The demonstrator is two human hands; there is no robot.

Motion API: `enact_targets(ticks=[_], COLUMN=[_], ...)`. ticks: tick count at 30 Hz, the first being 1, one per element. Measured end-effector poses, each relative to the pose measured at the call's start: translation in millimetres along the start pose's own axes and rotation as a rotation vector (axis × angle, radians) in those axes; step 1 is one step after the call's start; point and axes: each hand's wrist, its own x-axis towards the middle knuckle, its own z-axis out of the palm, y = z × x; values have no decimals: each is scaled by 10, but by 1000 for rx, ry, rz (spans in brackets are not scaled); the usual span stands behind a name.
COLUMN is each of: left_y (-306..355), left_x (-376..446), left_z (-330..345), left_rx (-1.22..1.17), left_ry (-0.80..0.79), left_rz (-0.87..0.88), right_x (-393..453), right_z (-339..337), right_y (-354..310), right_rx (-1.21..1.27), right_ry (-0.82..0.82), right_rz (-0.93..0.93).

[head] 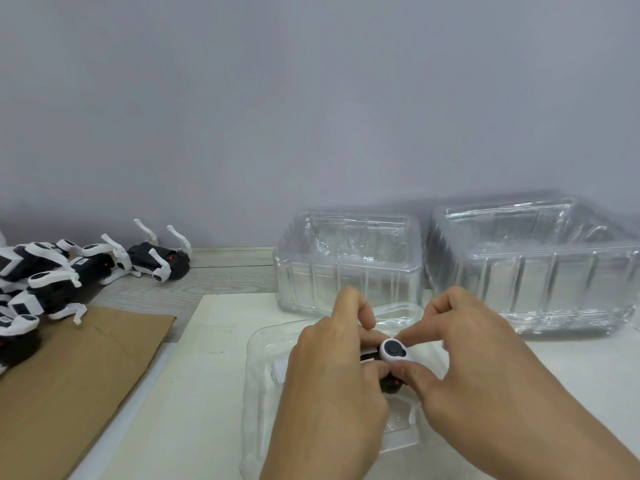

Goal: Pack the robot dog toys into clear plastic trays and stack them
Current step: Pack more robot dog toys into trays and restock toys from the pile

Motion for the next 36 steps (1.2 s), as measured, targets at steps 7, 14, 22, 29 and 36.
enact_targets(ticks=[7,14,22,29,36], left_y=[-35,-181,-387,-393,-350], left_x=[-28,-2,3,49,79], left_z=[-88,-291,-329,-227,-220], left_rx=[49,194,143,-11,-456], left_ry=[33,120,-14,51,195], left_rz=[69,187,33,63,-56], right_x=[-2,-9,-18,10,10], right_z=[2,-20,-52,85,265], right_y=[3,-12,-60,-357,-429], right_rx=[28,7,47,16,21], right_ry=[24,35,16,168,23], right_rz=[39,62,25,-213,-274])
